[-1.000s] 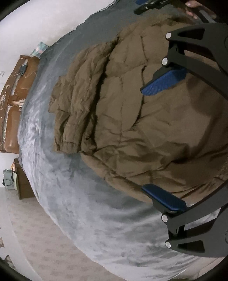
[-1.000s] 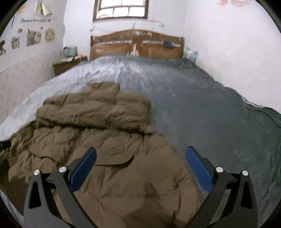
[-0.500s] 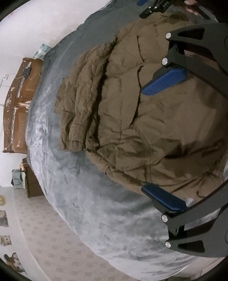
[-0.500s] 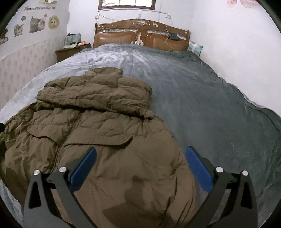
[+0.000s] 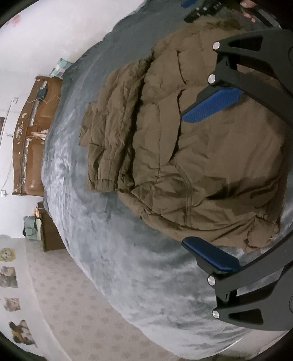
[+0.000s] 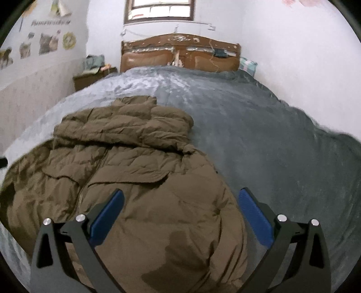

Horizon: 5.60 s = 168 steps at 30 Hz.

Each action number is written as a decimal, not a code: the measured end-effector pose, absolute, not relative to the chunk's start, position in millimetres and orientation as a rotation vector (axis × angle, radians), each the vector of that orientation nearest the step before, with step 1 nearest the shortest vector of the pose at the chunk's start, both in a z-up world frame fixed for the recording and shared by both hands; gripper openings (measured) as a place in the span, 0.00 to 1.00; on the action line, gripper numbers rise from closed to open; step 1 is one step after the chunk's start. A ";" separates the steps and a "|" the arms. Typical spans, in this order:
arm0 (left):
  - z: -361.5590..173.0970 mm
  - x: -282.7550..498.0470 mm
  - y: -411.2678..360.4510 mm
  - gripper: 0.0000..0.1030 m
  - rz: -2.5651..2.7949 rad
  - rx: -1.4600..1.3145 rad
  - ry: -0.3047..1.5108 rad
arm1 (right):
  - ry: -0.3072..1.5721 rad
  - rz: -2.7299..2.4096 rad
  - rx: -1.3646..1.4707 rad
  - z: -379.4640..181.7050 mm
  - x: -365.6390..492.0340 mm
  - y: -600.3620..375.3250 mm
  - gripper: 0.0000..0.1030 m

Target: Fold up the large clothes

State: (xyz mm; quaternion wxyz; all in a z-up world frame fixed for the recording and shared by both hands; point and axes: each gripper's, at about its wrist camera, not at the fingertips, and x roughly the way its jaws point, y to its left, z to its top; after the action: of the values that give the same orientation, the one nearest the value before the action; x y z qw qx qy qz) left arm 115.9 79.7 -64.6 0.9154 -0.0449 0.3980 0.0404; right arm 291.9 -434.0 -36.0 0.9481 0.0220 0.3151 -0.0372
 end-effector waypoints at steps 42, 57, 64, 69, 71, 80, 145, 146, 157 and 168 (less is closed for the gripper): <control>-176.8 104.3 151.8 0.58 0.106 -0.072 1.018 | 0.798 -0.155 0.069 -93.6 274.5 -440.8 0.98; -153.0 91.4 159.1 0.86 0.120 -0.109 0.980 | 0.775 -0.158 0.067 -87.4 273.3 -443.4 0.98; -154.5 87.7 155.0 0.86 0.100 -0.105 0.980 | 0.760 -0.168 0.030 -83.5 269.9 -437.9 0.98; -159.3 90.5 154.8 0.86 0.088 -0.114 0.988 | 0.763 -0.172 0.041 -85.3 268.3 -439.3 0.98; -164.3 93.0 153.7 0.86 0.087 -0.116 0.998 | 0.766 -0.175 0.034 -86.1 267.9 -438.5 0.98; -176.3 91.5 136.5 0.53 0.076 -0.125 0.986 | 0.746 -0.207 0.070 -89.6 259.1 -448.2 0.98; -47.2 221.4 86.8 0.23 -0.144 -0.086 0.786 | 0.584 0.087 0.121 -4.5 375.4 -434.6 0.19; -45.9 228.8 85.0 0.23 -0.145 -0.093 0.786 | 0.577 0.089 0.123 -0.6 382.3 -434.3 0.19; -21.3 309.1 93.6 0.24 -0.149 -0.174 0.762 | 0.591 0.037 0.159 15.9 459.8 -444.3 0.19; -18.2 413.4 87.9 0.24 -0.103 -0.146 0.821 | 0.710 -0.011 0.319 10.7 569.3 -492.4 0.19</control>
State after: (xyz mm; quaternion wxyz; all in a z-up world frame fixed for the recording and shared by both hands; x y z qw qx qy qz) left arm 413.4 87.9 -18.2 0.9130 -0.0710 0.3986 -0.0502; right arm 569.3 -492.4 10.7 0.9252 0.1555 0.3461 -0.0053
